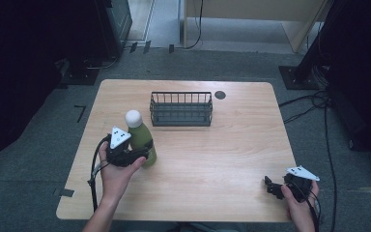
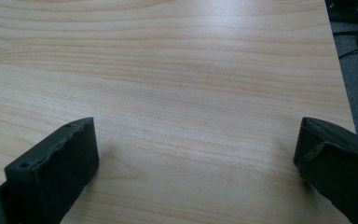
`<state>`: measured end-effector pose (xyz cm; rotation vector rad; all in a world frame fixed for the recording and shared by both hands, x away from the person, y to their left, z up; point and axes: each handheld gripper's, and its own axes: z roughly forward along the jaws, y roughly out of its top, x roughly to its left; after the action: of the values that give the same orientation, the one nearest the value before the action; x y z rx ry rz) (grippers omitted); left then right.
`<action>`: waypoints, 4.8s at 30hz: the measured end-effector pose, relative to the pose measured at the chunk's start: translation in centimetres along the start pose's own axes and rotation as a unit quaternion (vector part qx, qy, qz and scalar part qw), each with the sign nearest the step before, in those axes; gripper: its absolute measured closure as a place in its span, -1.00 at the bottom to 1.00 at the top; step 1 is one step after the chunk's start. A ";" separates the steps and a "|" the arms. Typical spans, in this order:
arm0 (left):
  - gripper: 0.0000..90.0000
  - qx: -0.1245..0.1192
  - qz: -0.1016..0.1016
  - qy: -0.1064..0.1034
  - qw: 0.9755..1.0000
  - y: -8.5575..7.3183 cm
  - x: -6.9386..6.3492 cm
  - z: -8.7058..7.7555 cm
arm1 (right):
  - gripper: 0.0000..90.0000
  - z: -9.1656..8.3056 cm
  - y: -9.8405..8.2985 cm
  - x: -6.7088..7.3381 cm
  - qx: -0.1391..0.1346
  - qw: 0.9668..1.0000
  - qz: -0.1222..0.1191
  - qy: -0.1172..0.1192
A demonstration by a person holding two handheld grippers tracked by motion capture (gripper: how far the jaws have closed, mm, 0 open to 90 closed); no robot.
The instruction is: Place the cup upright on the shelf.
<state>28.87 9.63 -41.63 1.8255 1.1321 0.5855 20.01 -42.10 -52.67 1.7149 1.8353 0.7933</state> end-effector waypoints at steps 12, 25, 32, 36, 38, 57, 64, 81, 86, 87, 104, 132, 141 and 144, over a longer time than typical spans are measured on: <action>-0.51 -0.003 -0.023 -0.027 0.999 0.7 0.5 0.4 | -1.00 0.0 0.0 0.0 0.000 1.000 0.000 0.000; -0.51 -0.012 -0.010 -0.029 0.999 2.8 0.0 1.3 | -1.00 0.0 0.0 0.0 0.001 1.000 -0.002 0.003; -0.51 -0.019 -0.004 -0.031 0.999 4.3 -0.1 1.8 | -1.00 0.0 0.0 0.0 0.001 1.000 -0.003 0.003; -0.51 -0.021 0.002 -0.031 0.999 5.3 -0.2 2.1 | -1.00 0.0 0.0 0.0 0.000 1.000 -0.002 0.003; -0.51 -0.021 0.003 -0.032 0.999 5.8 -0.3 2.3 | -1.00 0.0 0.0 0.0 0.000 1.000 -0.003 0.003; -0.51 -0.041 0.017 -0.018 0.999 11.4 -0.2 3.2 | -1.00 0.0 0.0 0.0 0.001 1.000 -0.005 0.006; -0.51 -0.051 0.021 -0.012 0.998 13.0 -0.3 3.5 | -1.00 0.0 0.0 0.1 0.001 1.000 -0.006 0.007; -0.51 -0.065 0.020 0.002 0.998 16.0 0.3 5.9 | -1.00 0.0 0.0 0.0 0.001 1.000 -0.005 0.007; -0.51 -0.068 0.020 0.007 0.997 16.6 0.4 7.0 | -1.00 0.0 0.0 0.0 0.001 1.000 -0.005 0.007; -0.51 -0.069 0.019 0.007 0.997 16.6 0.4 7.2 | -1.00 0.0 0.0 0.0 0.001 1.000 -0.006 0.008; -0.51 -0.061 0.026 0.021 0.998 16.0 0.7 10.7 | -1.00 0.0 0.0 0.1 0.001 1.000 -0.009 0.011; -0.51 -0.026 0.039 0.026 0.999 13.8 1.2 13.9 | -1.00 0.0 0.0 0.1 0.001 1.000 -0.009 0.011; -0.51 -0.018 0.038 0.022 0.999 13.6 1.4 14.1 | -1.00 0.0 0.0 0.1 0.001 1.000 -0.009 0.011; -0.51 -0.018 0.036 0.022 0.999 13.5 1.5 14.2 | -1.00 0.0 0.0 0.1 0.001 1.000 -0.009 0.011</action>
<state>46.46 2.16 -37.07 1.8364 1.0813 0.6863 19.98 -42.02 -52.65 1.6950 1.8647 0.8060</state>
